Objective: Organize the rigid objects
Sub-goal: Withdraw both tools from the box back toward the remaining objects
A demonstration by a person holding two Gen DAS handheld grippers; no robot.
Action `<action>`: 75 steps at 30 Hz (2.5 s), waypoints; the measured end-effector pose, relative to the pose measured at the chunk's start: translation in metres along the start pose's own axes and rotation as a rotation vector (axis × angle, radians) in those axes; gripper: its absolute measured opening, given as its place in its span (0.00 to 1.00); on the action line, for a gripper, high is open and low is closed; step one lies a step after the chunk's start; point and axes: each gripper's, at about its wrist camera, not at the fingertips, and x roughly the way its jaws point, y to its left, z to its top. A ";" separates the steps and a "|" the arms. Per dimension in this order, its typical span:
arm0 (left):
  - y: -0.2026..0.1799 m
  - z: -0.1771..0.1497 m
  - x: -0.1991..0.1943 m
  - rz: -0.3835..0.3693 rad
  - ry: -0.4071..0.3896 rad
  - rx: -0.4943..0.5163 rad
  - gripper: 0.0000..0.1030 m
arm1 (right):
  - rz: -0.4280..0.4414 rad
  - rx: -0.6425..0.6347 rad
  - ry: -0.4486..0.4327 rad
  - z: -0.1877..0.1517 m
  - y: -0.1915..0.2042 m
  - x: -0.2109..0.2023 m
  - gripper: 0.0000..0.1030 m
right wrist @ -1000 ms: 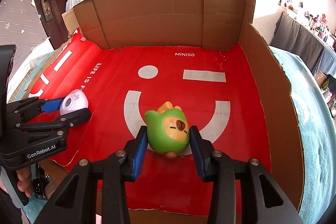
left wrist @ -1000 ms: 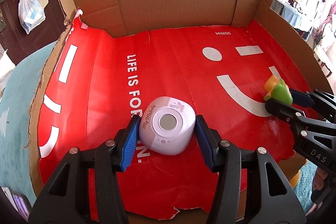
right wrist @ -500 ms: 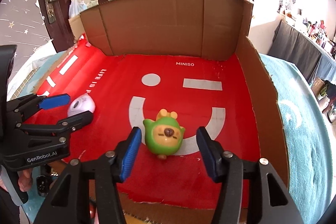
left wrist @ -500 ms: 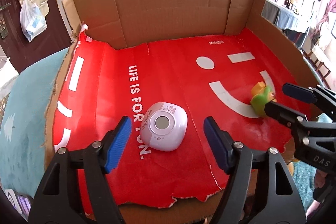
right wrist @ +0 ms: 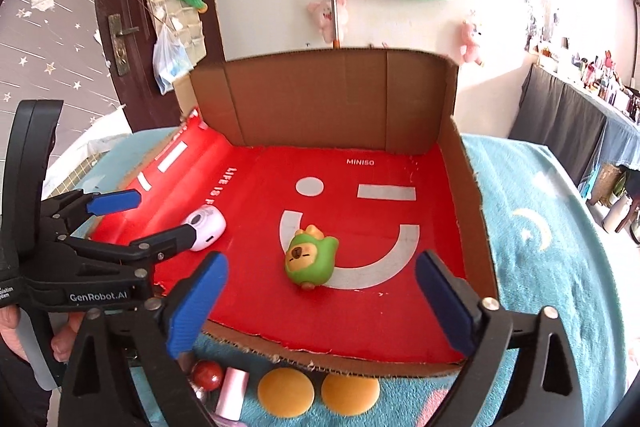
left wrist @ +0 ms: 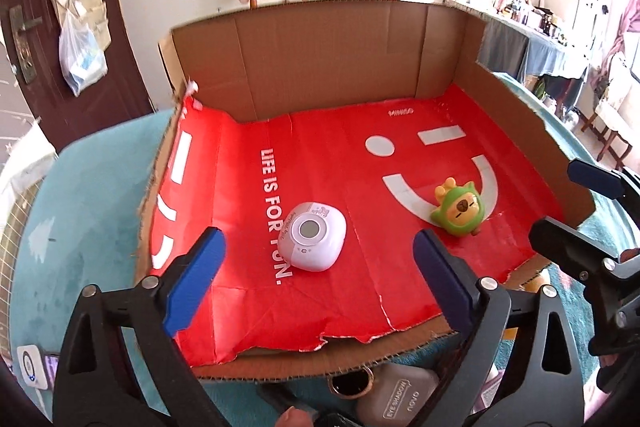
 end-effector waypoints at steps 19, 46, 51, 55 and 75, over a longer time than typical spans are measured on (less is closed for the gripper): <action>-0.010 -0.036 -0.061 -0.037 -0.139 -0.026 1.00 | 0.017 0.027 -0.148 -0.023 0.003 -0.059 1.00; -0.015 -0.134 -0.088 -0.040 -0.041 -0.066 1.00 | 0.004 0.068 -0.072 -0.114 0.010 -0.082 1.00; -0.008 -0.148 -0.080 -0.055 0.007 -0.101 1.00 | 0.013 0.082 -0.038 -0.126 0.009 -0.078 1.00; -0.005 -0.157 -0.076 -0.063 0.041 -0.120 1.00 | 0.011 0.089 -0.007 -0.134 0.009 -0.074 1.00; -0.002 -0.172 -0.064 -0.023 0.097 -0.134 1.00 | -0.006 0.090 0.077 -0.159 0.016 -0.060 1.00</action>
